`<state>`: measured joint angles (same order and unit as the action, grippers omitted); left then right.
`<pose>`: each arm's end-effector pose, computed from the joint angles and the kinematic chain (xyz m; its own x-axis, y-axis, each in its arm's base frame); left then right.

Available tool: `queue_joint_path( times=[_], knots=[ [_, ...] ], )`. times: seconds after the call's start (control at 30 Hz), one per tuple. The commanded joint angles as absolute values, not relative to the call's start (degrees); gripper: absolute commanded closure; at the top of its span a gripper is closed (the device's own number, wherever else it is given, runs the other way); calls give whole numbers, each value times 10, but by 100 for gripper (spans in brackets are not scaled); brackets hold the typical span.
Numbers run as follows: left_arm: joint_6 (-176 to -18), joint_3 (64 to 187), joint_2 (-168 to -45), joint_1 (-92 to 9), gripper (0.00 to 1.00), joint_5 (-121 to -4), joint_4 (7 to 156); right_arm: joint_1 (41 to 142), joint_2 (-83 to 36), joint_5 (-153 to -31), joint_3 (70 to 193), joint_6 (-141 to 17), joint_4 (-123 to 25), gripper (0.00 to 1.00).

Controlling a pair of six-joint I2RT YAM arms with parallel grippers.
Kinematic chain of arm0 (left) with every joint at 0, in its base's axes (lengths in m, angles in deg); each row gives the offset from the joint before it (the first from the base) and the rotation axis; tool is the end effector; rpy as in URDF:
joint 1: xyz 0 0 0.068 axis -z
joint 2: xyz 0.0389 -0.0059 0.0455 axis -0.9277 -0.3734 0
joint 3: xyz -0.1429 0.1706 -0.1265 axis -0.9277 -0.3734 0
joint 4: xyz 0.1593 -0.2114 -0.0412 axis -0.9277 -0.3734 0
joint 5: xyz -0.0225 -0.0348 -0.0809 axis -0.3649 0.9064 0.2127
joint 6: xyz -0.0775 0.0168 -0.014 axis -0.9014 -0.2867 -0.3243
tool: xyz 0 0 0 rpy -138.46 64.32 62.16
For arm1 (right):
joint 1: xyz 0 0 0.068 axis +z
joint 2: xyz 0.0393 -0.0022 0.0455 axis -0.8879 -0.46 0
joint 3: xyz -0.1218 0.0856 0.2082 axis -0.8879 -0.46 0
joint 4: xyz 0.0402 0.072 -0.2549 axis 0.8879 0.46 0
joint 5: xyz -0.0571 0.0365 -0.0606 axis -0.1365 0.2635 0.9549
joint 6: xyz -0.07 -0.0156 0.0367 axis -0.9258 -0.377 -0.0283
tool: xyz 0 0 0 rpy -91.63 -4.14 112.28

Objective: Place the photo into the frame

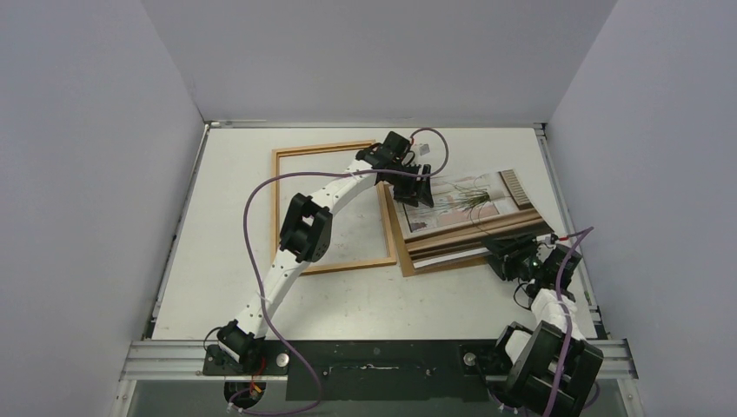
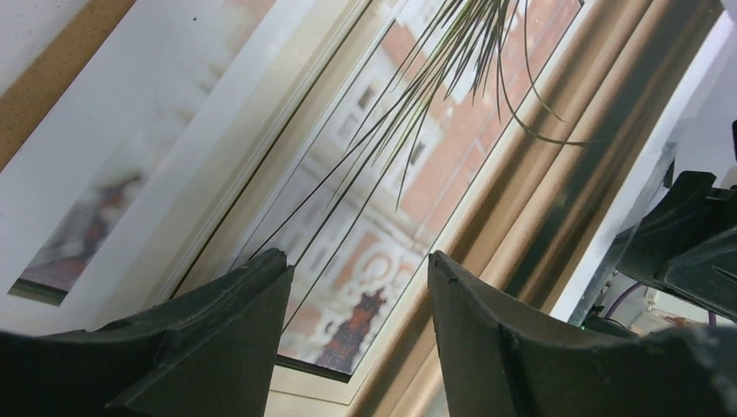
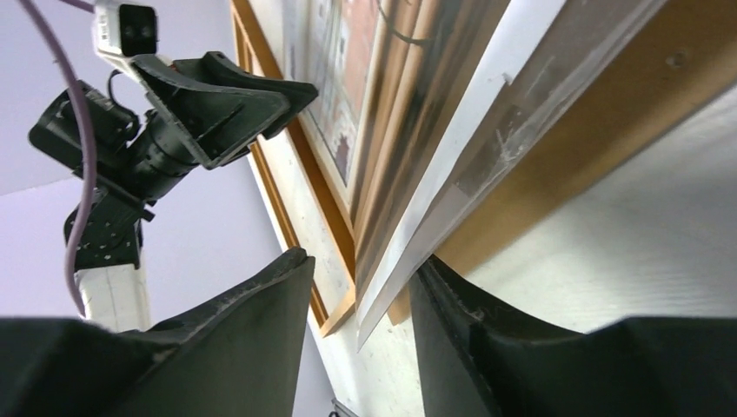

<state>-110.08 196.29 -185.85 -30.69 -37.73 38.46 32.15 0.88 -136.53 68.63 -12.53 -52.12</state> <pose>0.4389 -0.3829 0.1173 -0.9005 0.2453 -0.3589 0.4294 0.6316 -0.6456 0.1966 -0.0519 0.1110 -0.4816 0.8764 0.0104 0.3592 0.1866 0.9144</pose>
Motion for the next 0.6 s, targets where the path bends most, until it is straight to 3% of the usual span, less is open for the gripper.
queue_joint_path(
  times=[0.0, 0.1, 0.57],
  knots=[
    [-1065, 1945, -1921, -325, 41, -467, 294, 335, 29, -1387, 685, -97, -601, 59],
    [-1065, 1944, -1922, -326, 41, -463, 293, 339, 24, -1386, 694, -102, -597, 69],
    [-1074, 1944, -1918, -332, 41, -476, 289, 359, 48, -1354, 728, -150, -482, 91]
  ],
)
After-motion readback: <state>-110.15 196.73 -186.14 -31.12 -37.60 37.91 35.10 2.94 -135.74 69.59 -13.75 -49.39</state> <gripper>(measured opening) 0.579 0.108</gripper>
